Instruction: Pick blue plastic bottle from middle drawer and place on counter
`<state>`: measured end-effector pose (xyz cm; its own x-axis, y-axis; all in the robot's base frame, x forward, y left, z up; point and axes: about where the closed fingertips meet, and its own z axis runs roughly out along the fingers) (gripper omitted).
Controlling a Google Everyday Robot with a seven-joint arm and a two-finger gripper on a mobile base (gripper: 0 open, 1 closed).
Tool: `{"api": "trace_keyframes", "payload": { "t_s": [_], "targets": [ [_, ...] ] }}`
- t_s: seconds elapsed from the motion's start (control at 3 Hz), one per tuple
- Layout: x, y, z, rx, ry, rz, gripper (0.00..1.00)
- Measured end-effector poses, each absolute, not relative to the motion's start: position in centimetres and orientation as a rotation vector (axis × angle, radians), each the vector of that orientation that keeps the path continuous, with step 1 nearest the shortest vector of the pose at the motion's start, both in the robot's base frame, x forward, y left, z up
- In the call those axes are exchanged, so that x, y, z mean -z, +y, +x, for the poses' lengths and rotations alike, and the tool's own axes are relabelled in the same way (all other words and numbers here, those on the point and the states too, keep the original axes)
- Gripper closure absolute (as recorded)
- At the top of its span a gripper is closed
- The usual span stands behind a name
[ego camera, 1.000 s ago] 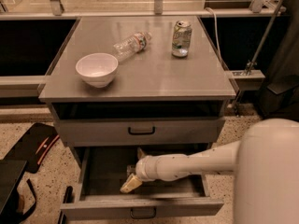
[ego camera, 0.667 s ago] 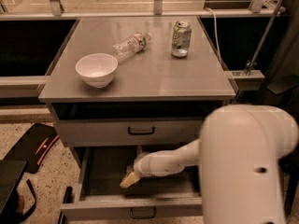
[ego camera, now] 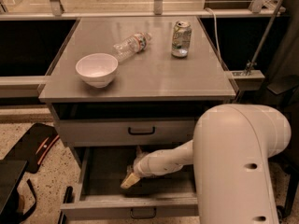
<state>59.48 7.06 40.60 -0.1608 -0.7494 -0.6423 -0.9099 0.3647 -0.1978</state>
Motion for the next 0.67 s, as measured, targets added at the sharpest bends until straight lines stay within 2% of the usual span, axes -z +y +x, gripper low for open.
{"api": "trace_keyframes", "payload": {
  "t_s": [0.67],
  "targets": [
    [-37.7,3.8,57.9,-0.358,1.986,-1.440,0.00]
  ]
}}
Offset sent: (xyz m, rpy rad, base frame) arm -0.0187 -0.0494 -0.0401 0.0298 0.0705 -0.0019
